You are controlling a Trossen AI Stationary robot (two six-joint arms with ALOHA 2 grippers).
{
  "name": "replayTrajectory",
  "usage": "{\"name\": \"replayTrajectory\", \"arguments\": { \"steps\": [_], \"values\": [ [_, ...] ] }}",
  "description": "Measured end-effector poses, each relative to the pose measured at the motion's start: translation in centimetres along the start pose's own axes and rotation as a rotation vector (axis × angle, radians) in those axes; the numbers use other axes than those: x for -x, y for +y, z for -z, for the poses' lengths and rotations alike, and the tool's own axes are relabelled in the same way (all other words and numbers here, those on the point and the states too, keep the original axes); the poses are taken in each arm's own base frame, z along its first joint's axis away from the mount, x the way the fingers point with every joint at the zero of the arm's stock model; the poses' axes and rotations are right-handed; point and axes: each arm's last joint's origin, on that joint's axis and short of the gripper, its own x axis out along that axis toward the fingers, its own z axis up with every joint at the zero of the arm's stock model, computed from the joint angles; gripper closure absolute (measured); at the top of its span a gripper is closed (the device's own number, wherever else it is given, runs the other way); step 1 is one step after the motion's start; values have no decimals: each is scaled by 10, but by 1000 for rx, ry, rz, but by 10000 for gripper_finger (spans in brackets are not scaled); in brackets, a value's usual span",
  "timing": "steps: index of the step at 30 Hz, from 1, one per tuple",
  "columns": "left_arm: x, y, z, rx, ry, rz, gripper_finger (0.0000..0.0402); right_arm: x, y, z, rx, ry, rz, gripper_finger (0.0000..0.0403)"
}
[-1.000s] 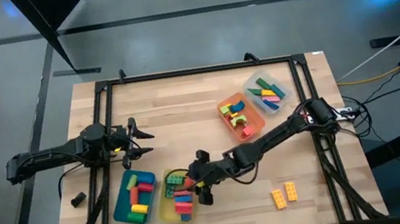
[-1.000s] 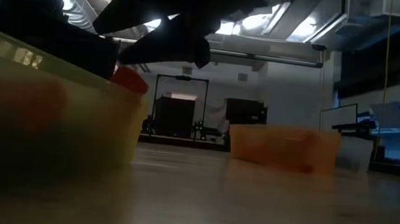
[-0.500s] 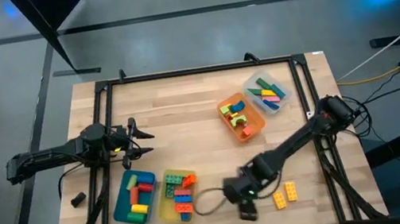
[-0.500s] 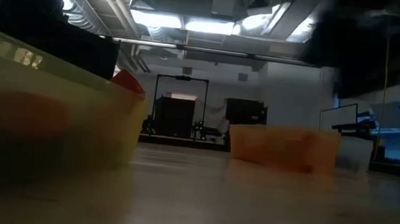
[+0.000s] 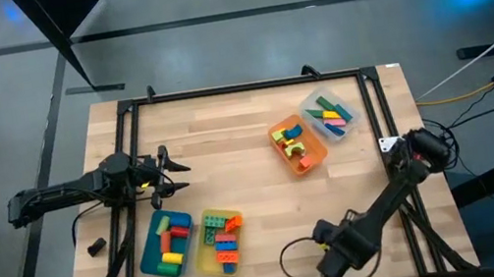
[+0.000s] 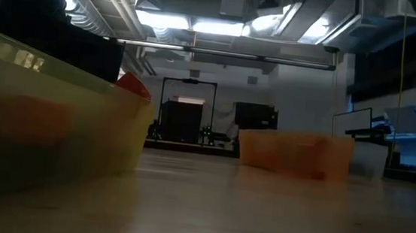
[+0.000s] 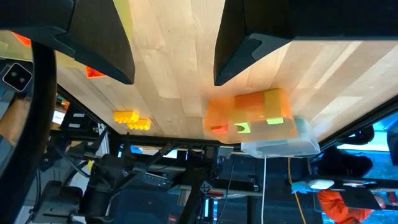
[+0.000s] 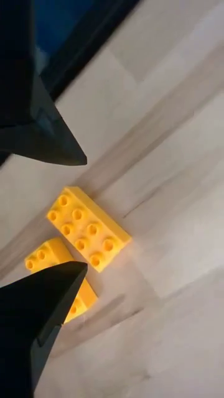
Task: Sort blocks by size
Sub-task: Put the yellow rectangle game piece into the yellow bin
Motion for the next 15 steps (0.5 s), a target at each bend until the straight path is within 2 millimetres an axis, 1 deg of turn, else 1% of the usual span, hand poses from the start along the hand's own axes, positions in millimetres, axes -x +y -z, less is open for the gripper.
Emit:
{"name": "replayTrajectory", "arguments": {
  "steps": [2,7,11,15],
  "values": [
    [0,0,0,0,0,0,196,-1,1,5,-39,-28,9,135],
    [0,0,0,0,0,0,196,-4,4,17,-50,-43,16,135],
    [0,0,0,0,0,0,196,-12,6,25,-75,-83,42,135],
    [0,0,0,0,0,0,196,-22,9,26,-85,-85,70,135]
  ]
}}
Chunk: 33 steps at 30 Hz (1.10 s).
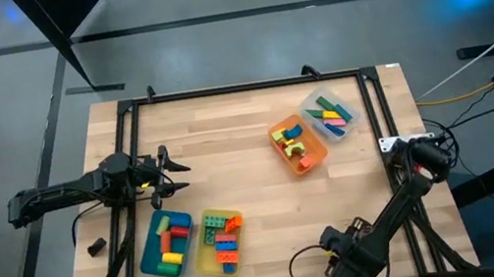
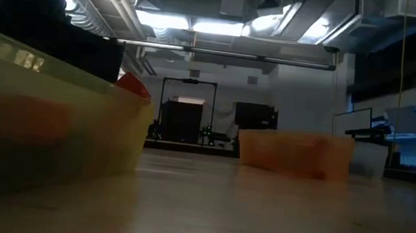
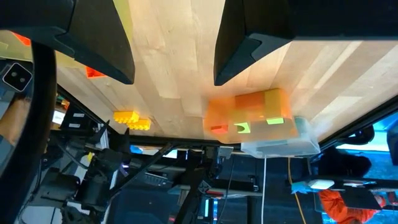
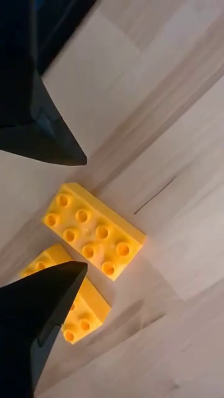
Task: Sort blocks by size
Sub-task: Put the yellow rectangle game piece into the yellow bin
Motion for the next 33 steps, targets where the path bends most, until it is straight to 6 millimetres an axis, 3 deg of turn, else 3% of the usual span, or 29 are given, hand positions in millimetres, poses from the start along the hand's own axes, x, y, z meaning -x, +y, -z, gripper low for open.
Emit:
{"name": "replayTrajectory", "arguments": {
  "steps": [9,33],
  "values": [
    [0,0,0,0,0,0,196,-17,4,0,1,27,52,135],
    [0,0,0,0,0,0,196,-18,4,1,3,63,60,135]
  ]
}}
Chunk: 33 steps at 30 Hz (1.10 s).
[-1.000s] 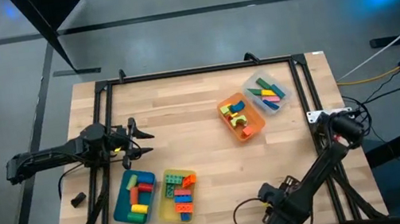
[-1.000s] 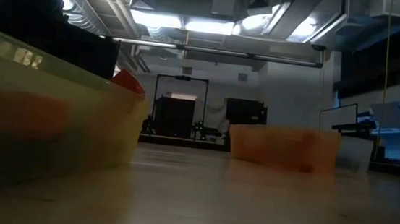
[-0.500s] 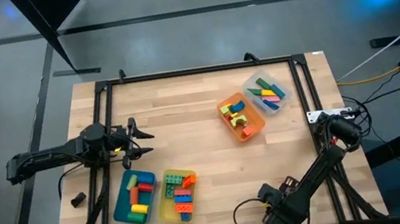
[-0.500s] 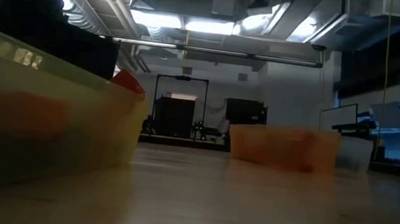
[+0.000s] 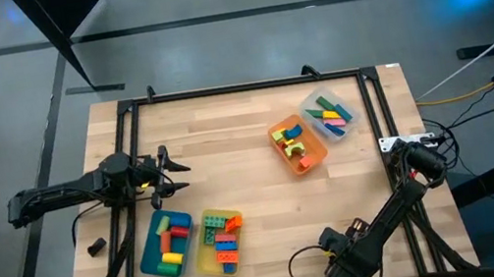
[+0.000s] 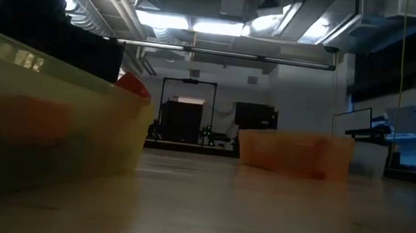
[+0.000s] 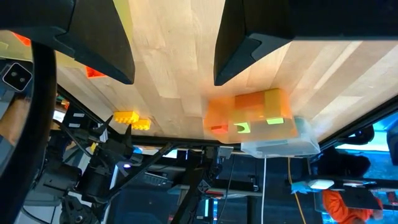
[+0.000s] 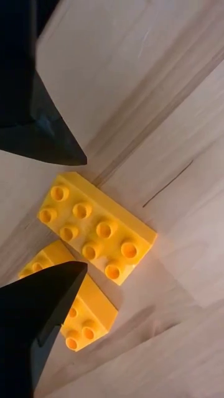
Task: Sort blocks by size
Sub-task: Put the yellow rectangle game piece into the yellow bin
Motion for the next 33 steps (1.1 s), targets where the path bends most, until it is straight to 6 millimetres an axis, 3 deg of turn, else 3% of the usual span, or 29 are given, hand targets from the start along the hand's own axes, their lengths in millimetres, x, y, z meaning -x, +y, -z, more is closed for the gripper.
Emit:
{"name": "replayTrajectory", "arguments": {
  "steps": [12,20,22,27,33],
  "values": [
    [0,0,0,0,0,0,196,-18,5,0,3,16,43,143],
    [0,0,0,0,0,0,196,-18,9,-1,24,-7,9,255],
    [0,0,0,0,0,0,196,-17,13,-2,44,-35,-27,262],
    [0,0,0,0,0,0,196,-4,24,-12,55,-171,-90,262],
    [0,0,0,0,0,0,196,36,43,-35,120,-378,-222,254]
  ]
}}
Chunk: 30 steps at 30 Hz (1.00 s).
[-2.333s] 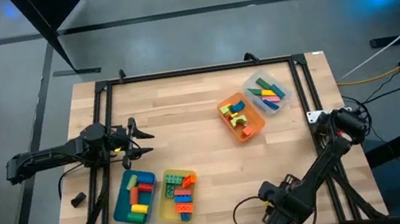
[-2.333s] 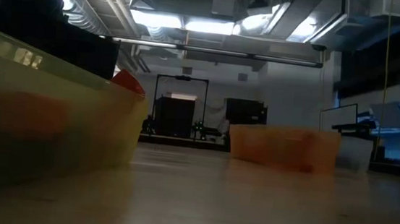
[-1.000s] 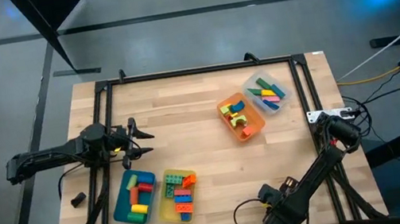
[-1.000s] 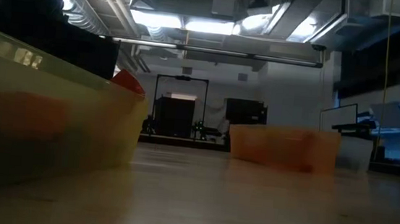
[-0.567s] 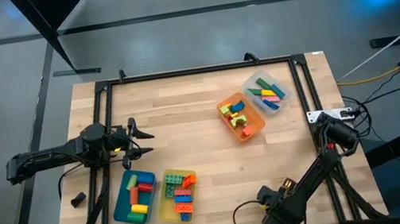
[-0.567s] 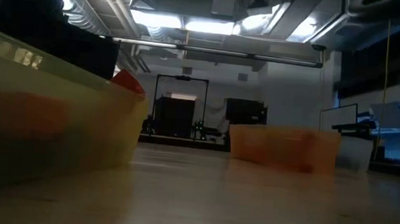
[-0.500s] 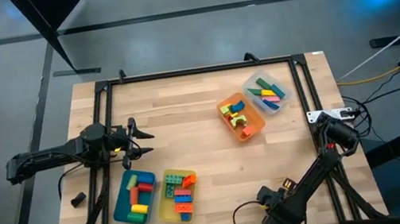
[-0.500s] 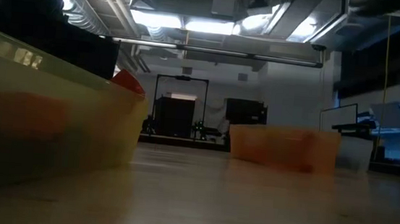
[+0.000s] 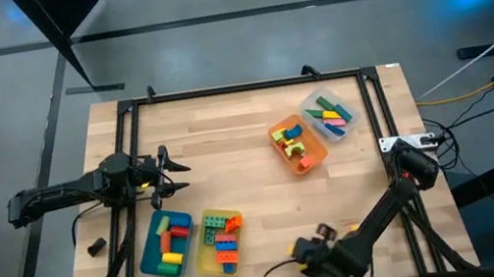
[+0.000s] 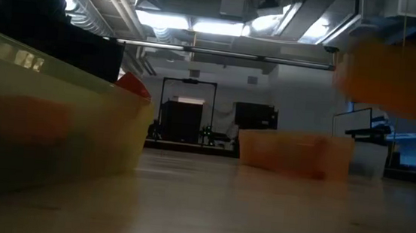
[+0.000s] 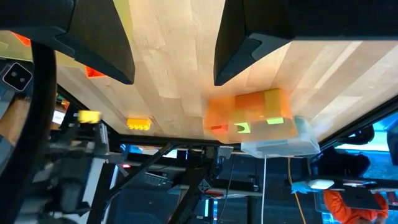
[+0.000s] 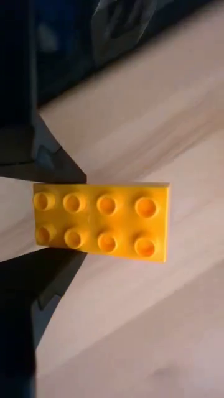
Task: Sort blocks by size
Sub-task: Put the yellow rectangle game piece into the yellow bin
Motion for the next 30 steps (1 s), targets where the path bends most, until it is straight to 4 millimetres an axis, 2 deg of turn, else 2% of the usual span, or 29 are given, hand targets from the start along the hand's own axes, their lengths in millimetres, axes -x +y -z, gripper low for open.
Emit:
{"name": "replayTrajectory", "arguments": {
  "steps": [4,8,12,18,25,30],
  "values": [
    [0,0,0,0,0,0,196,8,15,-33,89,-161,-139,245],
    [0,0,0,0,0,0,196,7,25,-68,197,-298,-280,254],
    [0,0,0,0,0,0,196,4,24,-104,270,-408,-357,255],
    [0,0,0,0,0,0,196,-17,15,-149,311,-467,-454,245],
    [0,0,0,1,4,-1,196,-54,-1,-180,286,-404,-523,238],
    [0,0,1,2,9,-1,196,-61,-10,-191,296,-327,-602,208]
  ]
}}
